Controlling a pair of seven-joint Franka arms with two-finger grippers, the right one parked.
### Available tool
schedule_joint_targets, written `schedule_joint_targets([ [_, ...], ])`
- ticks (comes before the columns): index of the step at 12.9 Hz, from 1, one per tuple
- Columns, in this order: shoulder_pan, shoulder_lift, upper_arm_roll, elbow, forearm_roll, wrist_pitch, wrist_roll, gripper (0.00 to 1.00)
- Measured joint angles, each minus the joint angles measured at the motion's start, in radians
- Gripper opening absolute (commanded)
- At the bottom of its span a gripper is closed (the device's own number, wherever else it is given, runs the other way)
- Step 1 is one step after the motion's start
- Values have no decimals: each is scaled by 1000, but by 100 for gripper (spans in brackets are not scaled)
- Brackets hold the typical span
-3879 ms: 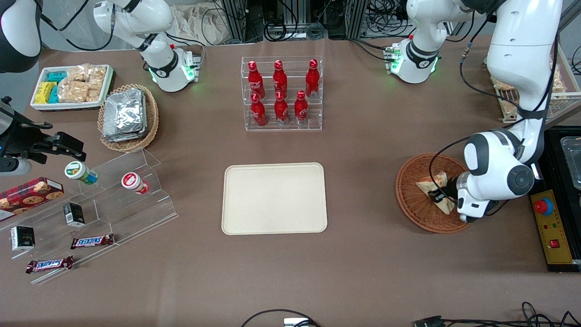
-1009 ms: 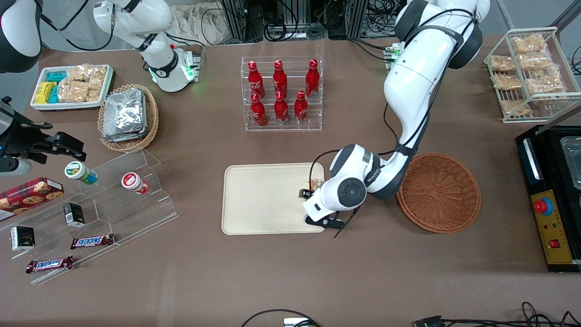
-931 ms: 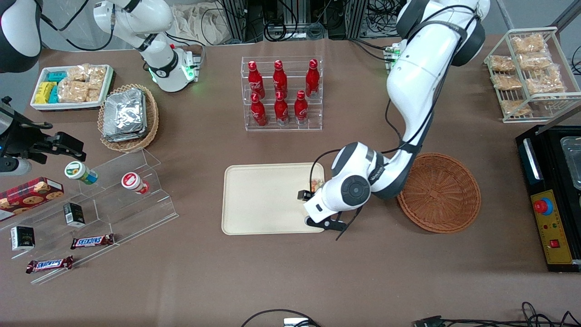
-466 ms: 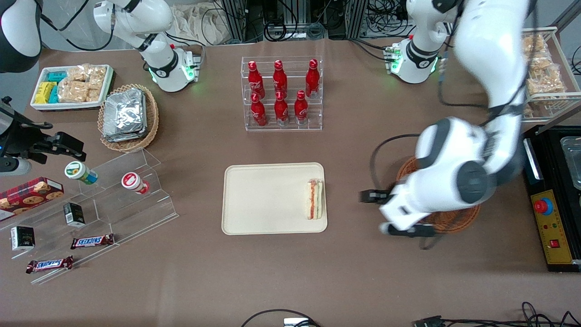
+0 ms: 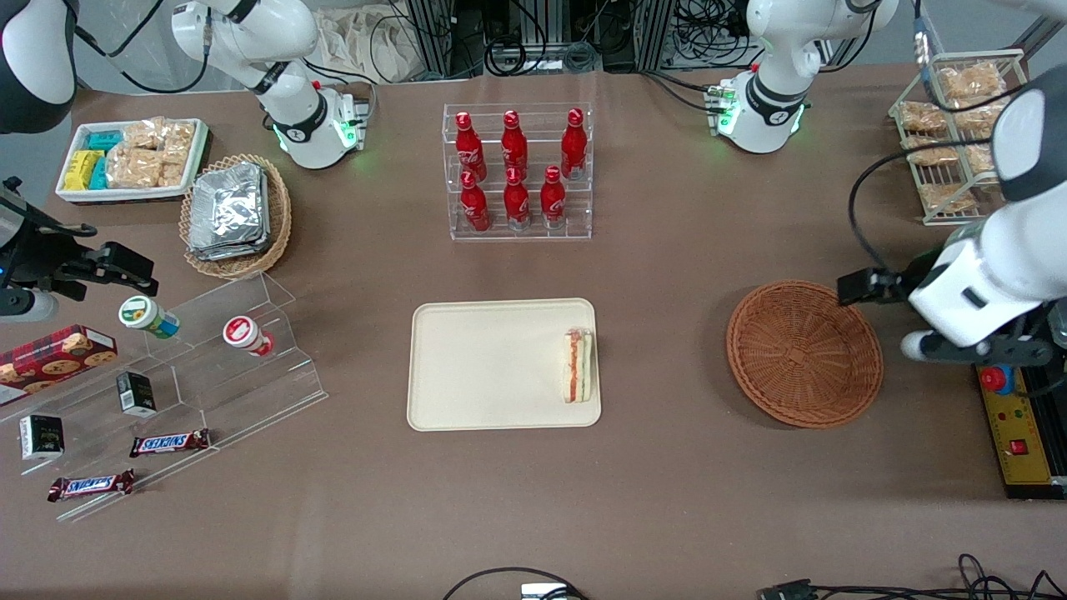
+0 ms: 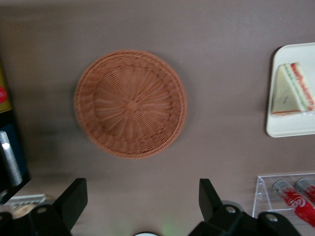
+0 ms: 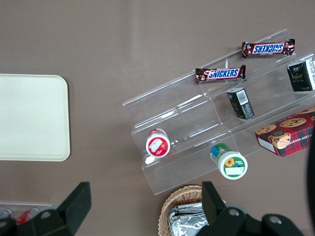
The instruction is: Place sandwich from basket to tray
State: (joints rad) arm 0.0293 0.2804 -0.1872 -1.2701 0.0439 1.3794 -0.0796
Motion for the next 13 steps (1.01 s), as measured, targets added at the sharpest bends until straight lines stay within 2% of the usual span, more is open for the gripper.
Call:
schedule_joint_targets([
  [4, 1, -125, -7, -181, 25, 25, 0, 100],
  [9, 17, -228, -5, -367, 26, 148, 0, 100],
  [13, 19, -261, -4, -398, 26, 171, -1, 100],
])
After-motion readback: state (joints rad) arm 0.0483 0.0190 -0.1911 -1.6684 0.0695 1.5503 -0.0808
